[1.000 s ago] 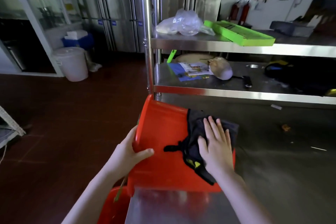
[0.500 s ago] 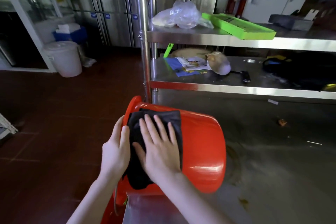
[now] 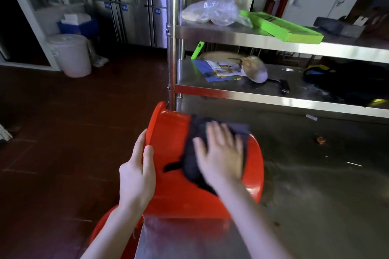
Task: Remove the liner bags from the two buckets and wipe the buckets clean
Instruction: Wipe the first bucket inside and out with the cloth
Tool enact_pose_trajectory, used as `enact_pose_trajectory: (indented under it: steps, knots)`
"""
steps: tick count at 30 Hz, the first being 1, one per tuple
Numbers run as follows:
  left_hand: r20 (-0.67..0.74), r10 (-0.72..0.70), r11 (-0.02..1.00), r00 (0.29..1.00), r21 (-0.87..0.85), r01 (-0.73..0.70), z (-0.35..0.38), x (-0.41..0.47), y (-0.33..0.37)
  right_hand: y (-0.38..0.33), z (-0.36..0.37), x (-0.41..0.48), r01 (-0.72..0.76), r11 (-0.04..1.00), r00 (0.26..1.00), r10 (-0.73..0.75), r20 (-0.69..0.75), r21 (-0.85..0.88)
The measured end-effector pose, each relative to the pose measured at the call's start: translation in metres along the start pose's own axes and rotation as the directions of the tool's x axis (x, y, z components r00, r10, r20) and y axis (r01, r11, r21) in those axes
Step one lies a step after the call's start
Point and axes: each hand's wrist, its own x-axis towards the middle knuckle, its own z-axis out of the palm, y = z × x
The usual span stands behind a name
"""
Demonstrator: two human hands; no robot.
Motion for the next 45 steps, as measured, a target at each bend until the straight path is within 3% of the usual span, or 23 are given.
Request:
enact_pose_trajectory:
  steps: [3,6,8,11,13,16,21,25,27,30,33,34,35,37,40,45]
  knots:
    - [-0.03,0.003,1.0,1.0,0.026,-0.003,0.0,0.002,-0.004,-0.068,0.011,-0.018,0.274,0.959,0.961,-0.272,-0.042,0.068]
    - [-0.022,-0.006,1.0,1.0,0.029,0.006,-0.004,0.001,-0.007,-0.062,0.013,-0.024,0.35,0.933,0.937,-0.35,-0.017,0.08]
    - [-0.008,0.006,0.999,1.0,0.035,-0.006,-0.008,-0.003,-0.009,-0.028,0.012,-0.025,0.283,0.959,0.959,-0.282,-0.018,0.032]
    - [0.03,0.009,1.0,1.0,-0.019,-0.008,-0.011,-0.014,-0.01,0.039,0.002,-0.026,0.001,1.0,0.998,-0.001,-0.063,-0.005]
    - [0.026,0.039,0.999,0.999,-0.036,-0.038,-0.011,-0.024,-0.012,0.072,-0.006,-0.023,-0.156,0.987,0.988,0.156,-0.004,0.039]
    - [0.002,0.077,0.996,0.997,-0.052,-0.077,-0.008,-0.037,-0.013,0.061,-0.007,-0.016,-0.257,0.966,0.966,0.255,0.047,0.021]
    - [-0.019,0.113,0.993,0.993,-0.03,-0.114,0.003,-0.048,-0.009,-0.054,-0.005,-0.03,0.165,0.985,0.982,-0.159,-0.099,0.057]
    - [-0.013,0.118,0.991,0.993,-0.057,-0.119,-0.004,-0.051,-0.014,-0.03,-0.007,-0.035,0.31,0.95,0.95,-0.307,-0.058,0.043]
    - [-0.022,0.121,0.991,0.992,-0.048,-0.122,-0.006,-0.051,-0.016,0.015,-0.009,-0.036,0.217,0.976,0.974,-0.217,-0.061,0.005]
    - [-0.009,0.117,0.991,0.993,-0.062,-0.118,-0.005,-0.053,-0.015,0.083,-0.016,-0.036,-0.066,0.996,0.997,0.069,-0.042,0.053]
    - [-0.007,0.149,0.987,0.989,-0.056,-0.149,-0.006,-0.059,-0.016,0.107,-0.021,-0.02,-0.332,0.93,0.94,0.314,0.13,0.156]
    - [-0.009,0.15,0.987,0.989,-0.052,-0.15,-0.007,-0.061,-0.017,0.097,-0.02,-0.014,-0.345,0.93,0.934,0.327,0.142,0.129]
    - [-0.01,0.142,0.989,0.99,-0.049,-0.142,-0.007,-0.062,-0.018,0.078,-0.019,-0.008,-0.293,0.952,0.952,0.282,0.123,0.085]
    - [0.0,0.128,0.991,0.992,-0.027,-0.128,-0.006,-0.059,-0.018,0.025,-0.017,-0.003,-0.063,0.997,0.995,0.058,0.082,0.055]
    - [0.036,0.117,0.993,0.992,-0.004,-0.117,-0.007,-0.053,-0.016,-0.04,-0.014,-0.023,0.224,0.972,0.975,-0.223,-0.013,0.077]
    - [0.112,0.03,0.999,0.993,-0.015,-0.028,-0.009,0.009,0.028,-0.042,0.003,-0.07,0.317,0.947,0.945,-0.311,-0.104,0.049]
